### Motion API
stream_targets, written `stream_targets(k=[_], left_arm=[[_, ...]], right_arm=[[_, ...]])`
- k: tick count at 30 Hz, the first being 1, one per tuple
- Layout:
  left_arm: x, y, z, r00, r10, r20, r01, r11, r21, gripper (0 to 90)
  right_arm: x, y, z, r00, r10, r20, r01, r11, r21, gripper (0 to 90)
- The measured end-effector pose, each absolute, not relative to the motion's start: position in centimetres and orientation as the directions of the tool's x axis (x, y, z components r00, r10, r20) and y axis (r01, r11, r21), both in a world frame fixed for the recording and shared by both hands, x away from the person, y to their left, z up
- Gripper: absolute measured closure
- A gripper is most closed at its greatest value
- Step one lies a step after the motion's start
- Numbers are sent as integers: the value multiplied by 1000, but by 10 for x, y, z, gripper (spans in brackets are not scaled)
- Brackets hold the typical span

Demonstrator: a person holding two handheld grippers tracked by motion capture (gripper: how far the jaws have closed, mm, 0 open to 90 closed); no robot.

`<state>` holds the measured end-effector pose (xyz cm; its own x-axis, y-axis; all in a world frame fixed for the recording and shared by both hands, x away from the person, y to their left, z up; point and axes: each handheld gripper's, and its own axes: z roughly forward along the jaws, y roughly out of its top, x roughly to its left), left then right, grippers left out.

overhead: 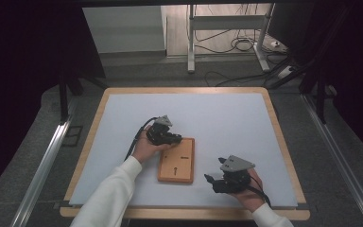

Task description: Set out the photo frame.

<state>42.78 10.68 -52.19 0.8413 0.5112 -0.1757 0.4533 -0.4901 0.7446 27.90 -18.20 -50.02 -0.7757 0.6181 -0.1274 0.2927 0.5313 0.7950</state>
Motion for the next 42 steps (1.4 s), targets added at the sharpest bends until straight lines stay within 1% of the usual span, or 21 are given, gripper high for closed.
stream_targets(k=[1,2,3,4,5,9,11,13,15,17,18,21,22,27,32,33,34,38,42], left_arm=[[429,107,-522,841,508,-185,457,-487,744,839],[429,108,-523,840,505,-197,464,-481,744,836],[430,109,-522,841,502,-204,468,-484,739,832],[431,109,-522,840,500,-212,473,-482,737,832],[433,109,-522,842,495,-215,475,-491,730,832],[436,110,-521,841,489,-231,485,-493,723,832],[439,110,-521,835,485,-260,503,-481,718,832],[440,111,-521,834,483,-268,508,-481,715,833],[443,111,-520,831,479,-283,519,-484,704,833],[444,111,-520,827,482,-291,527,-481,700,835],[445,110,-519,826,484,-291,530,-488,694,837],[446,110,-519,823,482,-300,536,-488,688,838],[447,110,-519,821,482,-305,540,-486,687,838],[449,111,-519,820,479,-315,546,-484,684,836],[449,110,-518,817,484,-313,548,-485,682,836],[449,110,-518,817,484,-314,549,-483,682,836],[449,111,-519,815,484,-318,551,-479,683,836],[448,111,-519,810,488,-325,558,-470,684,834],[446,109,-518,810,507,-295,548,-476,688,844]], right_arm=[[279,-182,-500,-776,618,-127,293,531,795,211],[279,-178,-501,-779,612,-138,290,546,786,188],[280,-169,-505,-770,615,-172,281,567,774,153],[280,-169,-505,-770,615,-172,281,567,774,153],[280,-162,-507,-772,605,-196,268,589,763,137],[281,-149,-508,-790,578,-203,251,608,754,131],[281,-142,-509,-802,559,-211,236,621,747,125],[280,-139,-509,-806,551,-214,231,627,744,115],[279,-127,-511,-808,537,-244,210,649,731,83],[278,-123,-512,-809,530,-253,202,656,727,79],[278,-116,-515,-813,511,-277,181,675,715,73],[277,-109,-518,-813,492,-312,154,699,699,73],[276,-103,-520,-815,474,-334,141,721,679,73],[277,-92,-526,-796,468,-385,124,748,652,80],[281,-84,-527,-786,466,-407,113,755,646,91],[281,-82,-528,-785,460,-416,106,760,641,91],[280,-78,-528,-775,447,-448,82,773,629,103],[278,-74,-529,-760,431,-487,55,789,612,117],[278,-72,-527,-753,424,-504,35,790,612,146]])
